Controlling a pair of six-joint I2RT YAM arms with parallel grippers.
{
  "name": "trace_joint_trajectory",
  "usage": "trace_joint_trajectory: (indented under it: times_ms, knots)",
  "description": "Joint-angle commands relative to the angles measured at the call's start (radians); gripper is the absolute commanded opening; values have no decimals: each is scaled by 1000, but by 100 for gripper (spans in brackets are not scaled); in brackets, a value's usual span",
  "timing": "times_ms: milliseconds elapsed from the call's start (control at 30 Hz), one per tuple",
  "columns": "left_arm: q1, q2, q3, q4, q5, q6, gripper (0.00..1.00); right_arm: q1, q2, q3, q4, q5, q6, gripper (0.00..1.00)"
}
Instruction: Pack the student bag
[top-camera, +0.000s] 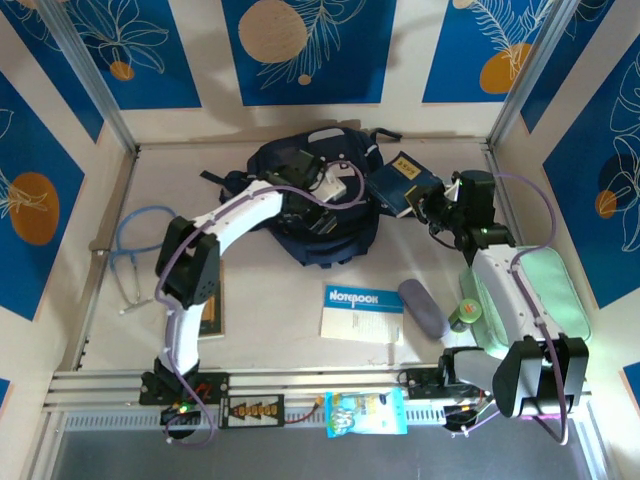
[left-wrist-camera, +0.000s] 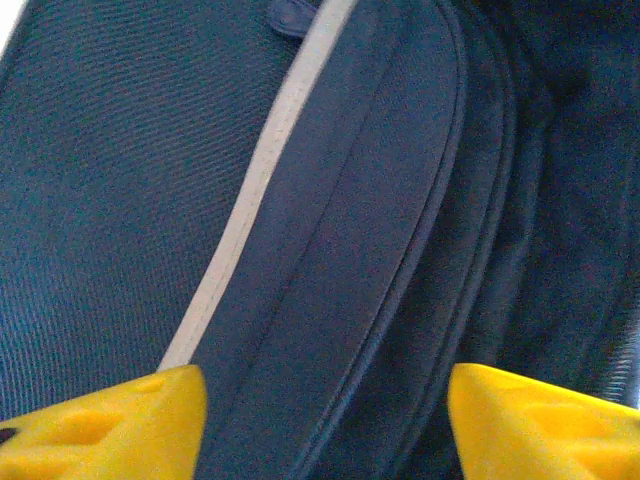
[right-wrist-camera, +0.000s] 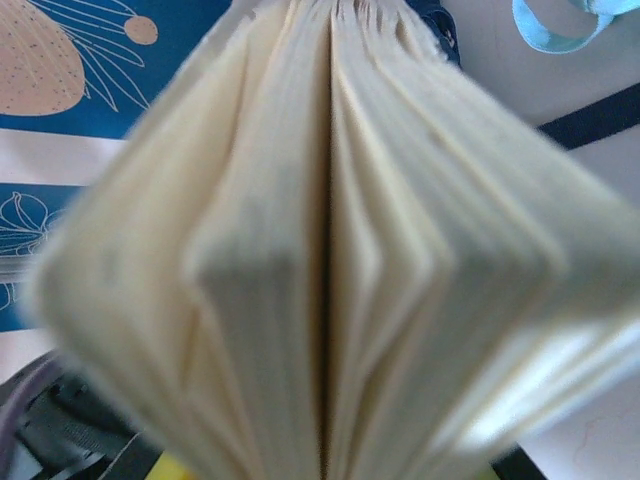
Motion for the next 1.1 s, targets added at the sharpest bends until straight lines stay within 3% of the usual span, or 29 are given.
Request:
trace_joint_trajectory:
  times_ms: [0, 233, 367, 533, 833, 1067]
  knots:
    - [-13, 63, 80, -113, -113, 142, 61, -13, -33, -16, -20, -24, -14, 0]
    - [-11, 168, 152, -126, -158, 190, 61, -27, -39, -16, -27, -21, 14, 0]
    - [-6, 200, 183, -135, -225, 213, 50, -35, -45, -8, -36, -26, 2, 0]
    - [-5, 171, 192, -134, -157, 215, 36, -32, -42, -14, 13, -77, -11, 0]
    - [2, 107, 225, -147, -118, 188, 3, -35, -50, -19, -5, -53, -22, 0]
    - [16, 25, 213, -140, -61, 153, 0, -36, -80, -36, -35, -9, -32, 0]
